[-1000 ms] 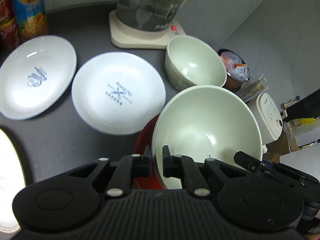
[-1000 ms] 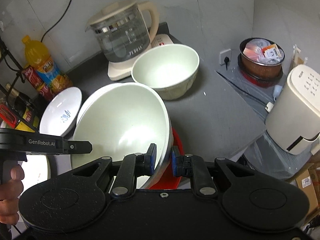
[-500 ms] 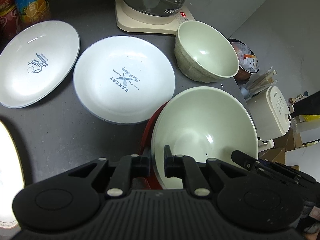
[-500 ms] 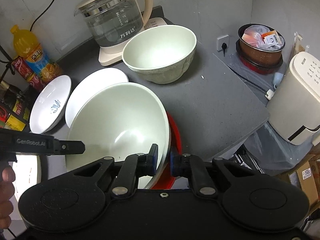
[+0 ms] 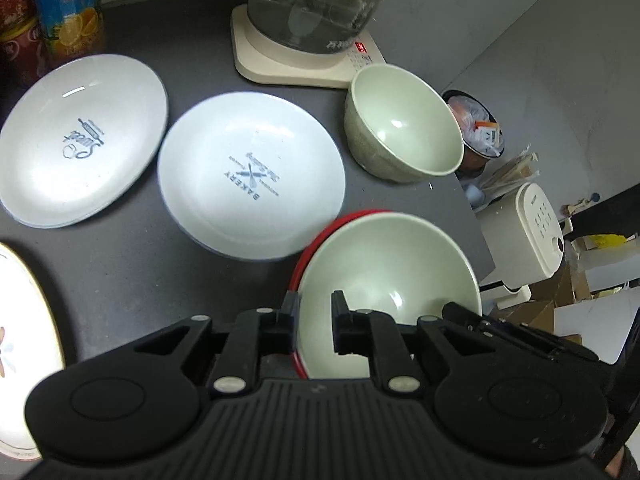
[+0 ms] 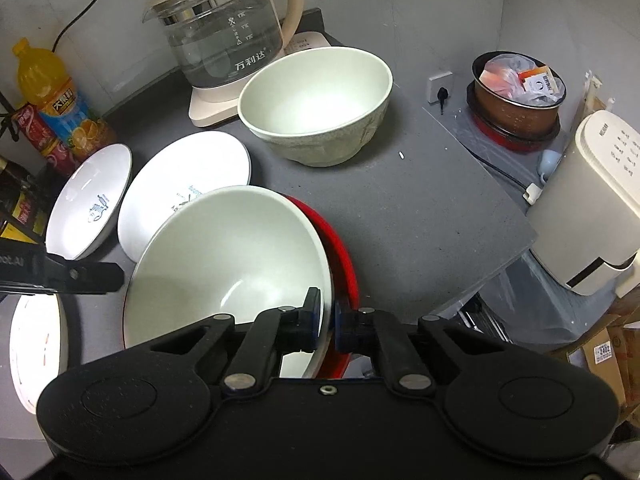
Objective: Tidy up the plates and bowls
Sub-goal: 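Open both grippers to release the green bowl inside the red bowl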
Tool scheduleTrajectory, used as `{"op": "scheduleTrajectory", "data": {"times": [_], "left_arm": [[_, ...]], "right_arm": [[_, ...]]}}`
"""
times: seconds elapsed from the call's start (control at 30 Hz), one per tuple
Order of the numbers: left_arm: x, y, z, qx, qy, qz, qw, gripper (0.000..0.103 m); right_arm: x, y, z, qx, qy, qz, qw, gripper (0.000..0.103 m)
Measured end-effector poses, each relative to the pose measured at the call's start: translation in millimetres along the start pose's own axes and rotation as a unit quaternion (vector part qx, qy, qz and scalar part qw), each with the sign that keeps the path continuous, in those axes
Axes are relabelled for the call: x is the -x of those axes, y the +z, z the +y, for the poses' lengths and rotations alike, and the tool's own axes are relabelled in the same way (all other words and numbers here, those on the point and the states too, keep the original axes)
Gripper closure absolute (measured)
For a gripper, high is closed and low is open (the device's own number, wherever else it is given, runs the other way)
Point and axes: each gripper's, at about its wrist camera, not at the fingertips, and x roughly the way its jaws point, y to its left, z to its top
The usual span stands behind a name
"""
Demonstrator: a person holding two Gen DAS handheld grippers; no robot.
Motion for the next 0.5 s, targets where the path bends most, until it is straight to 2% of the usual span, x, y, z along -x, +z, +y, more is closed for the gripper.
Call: {"op": "scheduleTrajectory", "data": {"times": [0.13,0.2,0.27,0.4,0.5], "left_arm": [[4,5,3,-0.002,0.003,-0.009,1.0000,0.087],[5,7,4,-0.002,0.004,-0.012,0.9999,0.085],[5,9,3,-0.004,0.008,-0.016,0.9998,0.078],[4,14,-1,-0.009,0.013,-0.026,0.9995,0.072],[3,18,-8,-0.012,0.014,-0.032,0.9993,0.063]], "right_arm": [[6,6,1,-0.005,0.008,-0.002,1.000,0.083],[12,8,1,-0.004,0.017,-0.010,1.000,0.071],[20,10,2,0.003,0.007,-0.025,1.000,0.060],[31,16,-6,-0.010,0.015,-0.042,0.999,0.060],[32,20,-15,-0.023,0.016,-0.046,0.999,0.059]]}}
